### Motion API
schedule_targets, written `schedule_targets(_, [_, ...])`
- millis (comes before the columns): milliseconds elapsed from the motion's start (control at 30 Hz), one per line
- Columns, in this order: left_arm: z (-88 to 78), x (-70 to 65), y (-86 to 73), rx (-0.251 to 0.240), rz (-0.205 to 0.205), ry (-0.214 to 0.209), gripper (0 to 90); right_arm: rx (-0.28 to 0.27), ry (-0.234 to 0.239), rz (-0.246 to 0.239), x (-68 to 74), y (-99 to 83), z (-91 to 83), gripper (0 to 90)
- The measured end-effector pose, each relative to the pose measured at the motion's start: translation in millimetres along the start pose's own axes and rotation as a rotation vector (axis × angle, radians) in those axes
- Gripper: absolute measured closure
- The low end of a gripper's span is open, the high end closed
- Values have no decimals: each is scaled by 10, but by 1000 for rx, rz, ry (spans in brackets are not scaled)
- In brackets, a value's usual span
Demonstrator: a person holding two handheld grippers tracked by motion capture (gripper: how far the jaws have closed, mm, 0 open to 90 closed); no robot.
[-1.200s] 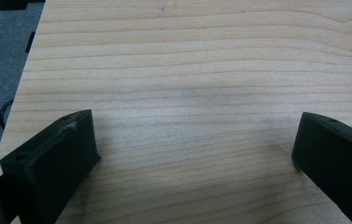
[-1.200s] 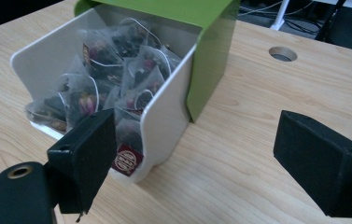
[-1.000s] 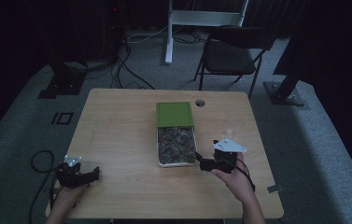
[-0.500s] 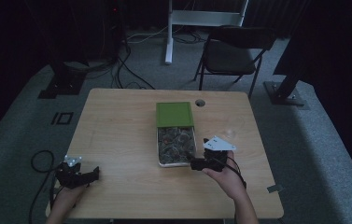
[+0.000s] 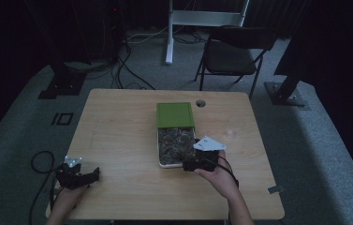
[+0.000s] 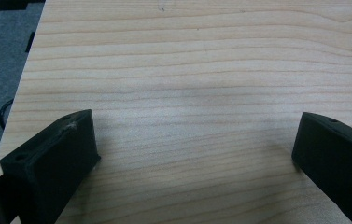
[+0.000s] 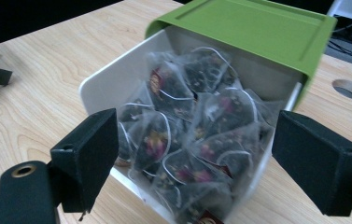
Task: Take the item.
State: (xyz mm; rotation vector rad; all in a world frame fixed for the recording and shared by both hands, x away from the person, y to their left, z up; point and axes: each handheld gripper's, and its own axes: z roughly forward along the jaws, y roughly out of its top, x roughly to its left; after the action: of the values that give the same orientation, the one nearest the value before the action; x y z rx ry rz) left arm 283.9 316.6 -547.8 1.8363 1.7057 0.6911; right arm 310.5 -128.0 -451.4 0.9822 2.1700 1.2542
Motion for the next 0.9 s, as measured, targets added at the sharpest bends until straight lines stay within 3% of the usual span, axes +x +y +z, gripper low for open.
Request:
schedule_targets(200, [-1,0,0,1,0,0,5,5,19,-13,60,37,88,163])
schedule_targets(433, [-1,0,0,1,0,0,5,30,48,-39,173,52,205,229])
schedule_targets(900, [0,0,0,0,0,0,5,58,27,-19,231,-44,388,323])
